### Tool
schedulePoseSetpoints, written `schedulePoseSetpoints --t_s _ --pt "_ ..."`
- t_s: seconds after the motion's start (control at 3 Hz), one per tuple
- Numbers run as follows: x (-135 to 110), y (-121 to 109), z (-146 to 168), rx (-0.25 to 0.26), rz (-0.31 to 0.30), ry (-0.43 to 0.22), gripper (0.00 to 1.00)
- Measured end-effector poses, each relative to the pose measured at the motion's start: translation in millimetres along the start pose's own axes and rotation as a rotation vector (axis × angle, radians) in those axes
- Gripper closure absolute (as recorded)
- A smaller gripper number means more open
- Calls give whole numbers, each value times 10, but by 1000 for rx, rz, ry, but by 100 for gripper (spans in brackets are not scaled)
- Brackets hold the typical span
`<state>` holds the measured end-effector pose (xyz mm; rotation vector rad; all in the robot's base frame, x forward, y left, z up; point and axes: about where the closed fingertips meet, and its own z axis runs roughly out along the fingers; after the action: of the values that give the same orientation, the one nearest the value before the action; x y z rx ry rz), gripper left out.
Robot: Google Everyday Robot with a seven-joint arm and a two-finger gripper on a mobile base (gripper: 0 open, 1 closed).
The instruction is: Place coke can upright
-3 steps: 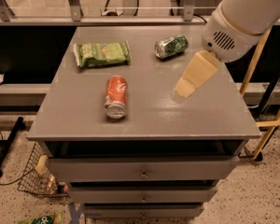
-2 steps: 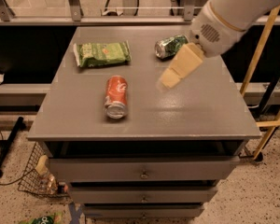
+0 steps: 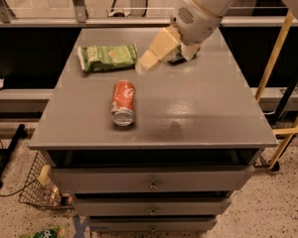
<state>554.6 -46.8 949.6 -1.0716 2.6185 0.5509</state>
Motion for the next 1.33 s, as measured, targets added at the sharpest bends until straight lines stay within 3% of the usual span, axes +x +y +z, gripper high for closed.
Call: schedulePoseSetpoints --t_s 0.67,1.0,1.33 --pt "2 -175 741 -8 342 170 0" --pt "-43 -83 924 -14 405 222 0" --pt "-120 108 943 24 418 250 0"
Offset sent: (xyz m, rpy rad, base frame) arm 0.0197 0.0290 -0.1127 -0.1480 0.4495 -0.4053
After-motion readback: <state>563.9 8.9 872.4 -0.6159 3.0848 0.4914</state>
